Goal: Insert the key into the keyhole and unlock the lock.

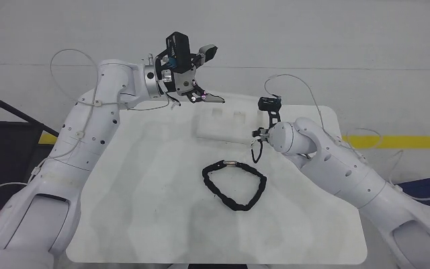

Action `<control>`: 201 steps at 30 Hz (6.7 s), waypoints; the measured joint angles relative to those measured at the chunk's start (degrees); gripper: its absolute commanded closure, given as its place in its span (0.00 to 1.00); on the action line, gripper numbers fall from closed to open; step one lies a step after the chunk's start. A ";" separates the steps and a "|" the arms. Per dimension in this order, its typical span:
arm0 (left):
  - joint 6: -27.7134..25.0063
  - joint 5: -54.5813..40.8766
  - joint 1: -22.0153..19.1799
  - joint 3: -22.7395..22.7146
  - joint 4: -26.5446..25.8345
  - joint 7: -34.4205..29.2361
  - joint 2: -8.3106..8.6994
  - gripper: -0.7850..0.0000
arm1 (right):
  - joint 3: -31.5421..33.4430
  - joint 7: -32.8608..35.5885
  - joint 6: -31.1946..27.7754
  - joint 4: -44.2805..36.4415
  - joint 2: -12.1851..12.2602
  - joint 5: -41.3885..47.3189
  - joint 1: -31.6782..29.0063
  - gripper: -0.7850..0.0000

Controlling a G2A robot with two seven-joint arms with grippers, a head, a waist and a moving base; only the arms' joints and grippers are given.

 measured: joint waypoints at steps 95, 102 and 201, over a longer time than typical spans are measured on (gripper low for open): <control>0.00 0.00 0.00 0.00 0.00 0.00 0.00 0.00 | 65.53 29.32 -27.35 -20.86 9.06 38.20 -31.01 1.00; 0.00 0.00 0.00 0.00 0.00 0.00 0.00 0.00 | 65.51 29.43 -27.32 -20.87 9.05 38.16 -31.00 1.00; 8.20 19.77 17.83 13.99 13.72 6.29 -7.43 0.42 | 65.51 29.43 -27.32 -20.87 9.05 38.16 -31.00 1.00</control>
